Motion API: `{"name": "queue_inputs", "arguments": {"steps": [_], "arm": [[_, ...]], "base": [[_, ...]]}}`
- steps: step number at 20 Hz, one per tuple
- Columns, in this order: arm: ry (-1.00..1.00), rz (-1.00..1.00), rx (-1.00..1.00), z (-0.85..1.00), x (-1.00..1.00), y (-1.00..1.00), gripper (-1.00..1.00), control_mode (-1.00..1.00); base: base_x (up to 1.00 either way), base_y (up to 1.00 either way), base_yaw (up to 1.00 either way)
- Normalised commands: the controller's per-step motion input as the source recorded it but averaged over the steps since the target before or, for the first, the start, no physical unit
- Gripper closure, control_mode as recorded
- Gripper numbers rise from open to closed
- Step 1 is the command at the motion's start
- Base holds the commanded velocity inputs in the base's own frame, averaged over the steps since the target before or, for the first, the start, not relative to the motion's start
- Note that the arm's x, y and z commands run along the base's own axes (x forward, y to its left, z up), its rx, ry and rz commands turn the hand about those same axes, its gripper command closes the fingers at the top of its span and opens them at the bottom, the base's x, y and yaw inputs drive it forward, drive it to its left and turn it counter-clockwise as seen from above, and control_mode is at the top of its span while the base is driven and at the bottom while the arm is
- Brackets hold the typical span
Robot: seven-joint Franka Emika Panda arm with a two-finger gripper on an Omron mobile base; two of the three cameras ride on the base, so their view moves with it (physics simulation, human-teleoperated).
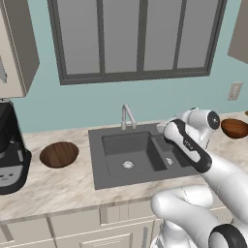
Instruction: Rinse each bowl for a few seconds and place them down in the sink or on the counter.
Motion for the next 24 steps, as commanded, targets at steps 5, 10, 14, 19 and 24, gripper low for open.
{"name": "queue_inputs", "arguments": {"steps": [5,10,14,19,24], "arm": [[-0.06,0.0,0.0,-0.08,0.12,0.0,-1.0,-1.0],[-0.02,0.01,0.0,-0.09,0.18,0.0,-1.0,-1.0],[-0.03,0.02,0.04,-0.09,0.16,0.0,-1.0,-1.0],[-0.02,0.05,0.07,-0.11,0.13,0.0,-1.0,-1.0],[-0.01,0.11,0.1,-0.18,0.13,0.0,-1.0,-1.0]], "base": [[0.0,0.0,0.0],[0.0,0.0,0.0],[0.0,0.0,0.0],[0.0,0.0,0.0],[0.0,0.0,0.0]]}}
